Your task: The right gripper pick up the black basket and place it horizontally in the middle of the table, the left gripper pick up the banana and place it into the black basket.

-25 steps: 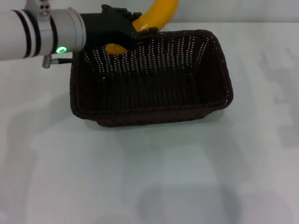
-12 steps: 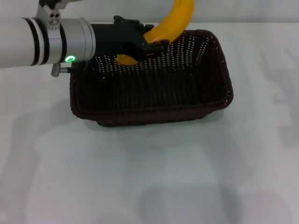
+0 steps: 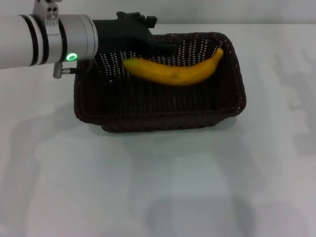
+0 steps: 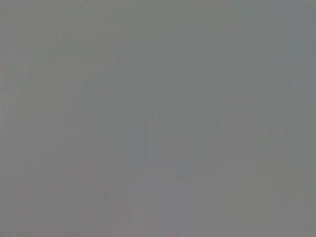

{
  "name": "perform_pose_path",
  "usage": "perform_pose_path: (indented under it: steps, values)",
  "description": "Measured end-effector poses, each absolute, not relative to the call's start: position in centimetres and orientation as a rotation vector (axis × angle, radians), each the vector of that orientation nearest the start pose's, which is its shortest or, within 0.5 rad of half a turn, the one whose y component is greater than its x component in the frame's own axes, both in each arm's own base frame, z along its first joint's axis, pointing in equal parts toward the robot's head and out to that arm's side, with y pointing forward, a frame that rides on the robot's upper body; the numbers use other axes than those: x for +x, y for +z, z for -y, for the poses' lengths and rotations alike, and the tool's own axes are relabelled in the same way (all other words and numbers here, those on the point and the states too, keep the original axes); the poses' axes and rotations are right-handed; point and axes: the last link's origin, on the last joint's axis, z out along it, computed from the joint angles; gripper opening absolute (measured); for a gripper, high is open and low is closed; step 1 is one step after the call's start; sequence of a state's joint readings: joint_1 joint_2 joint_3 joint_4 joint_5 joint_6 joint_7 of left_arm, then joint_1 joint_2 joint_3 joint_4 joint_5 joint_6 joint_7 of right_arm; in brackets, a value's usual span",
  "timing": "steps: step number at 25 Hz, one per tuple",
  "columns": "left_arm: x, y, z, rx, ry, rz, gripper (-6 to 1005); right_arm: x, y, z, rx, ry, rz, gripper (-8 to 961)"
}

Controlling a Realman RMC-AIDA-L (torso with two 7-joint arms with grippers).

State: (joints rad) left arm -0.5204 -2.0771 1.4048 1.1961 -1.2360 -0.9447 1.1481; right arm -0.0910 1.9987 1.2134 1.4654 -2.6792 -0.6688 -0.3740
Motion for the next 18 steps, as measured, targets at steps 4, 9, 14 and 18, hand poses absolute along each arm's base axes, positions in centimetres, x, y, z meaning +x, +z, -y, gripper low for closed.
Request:
perform_pose_path:
  steps: [4, 9, 14, 18]
  values:
    - [-14.3, -0.6, -40.0, -2.506, -0.452, 0.494, 806, 18.8, 8.2, -30.7, -1.445, 0.763, -0.13, 702]
    - [-15.9, 1.3, -40.8, -2.349, -0.477, 0.515, 863, 19.1, 8.2, -30.8, -1.44, 0.755, -0.136, 702]
    - [-18.6, 6.1, -40.0, -2.051, -0.582, 0.483, 874, 19.3, 8.2, -31.2, -1.439, 0.753, -0.143, 702]
    - [-20.0, 8.1, -38.2, -1.934, -0.65, 0.415, 874, 19.8, 8.2, -31.6, -1.441, 0.766, -0.17, 702]
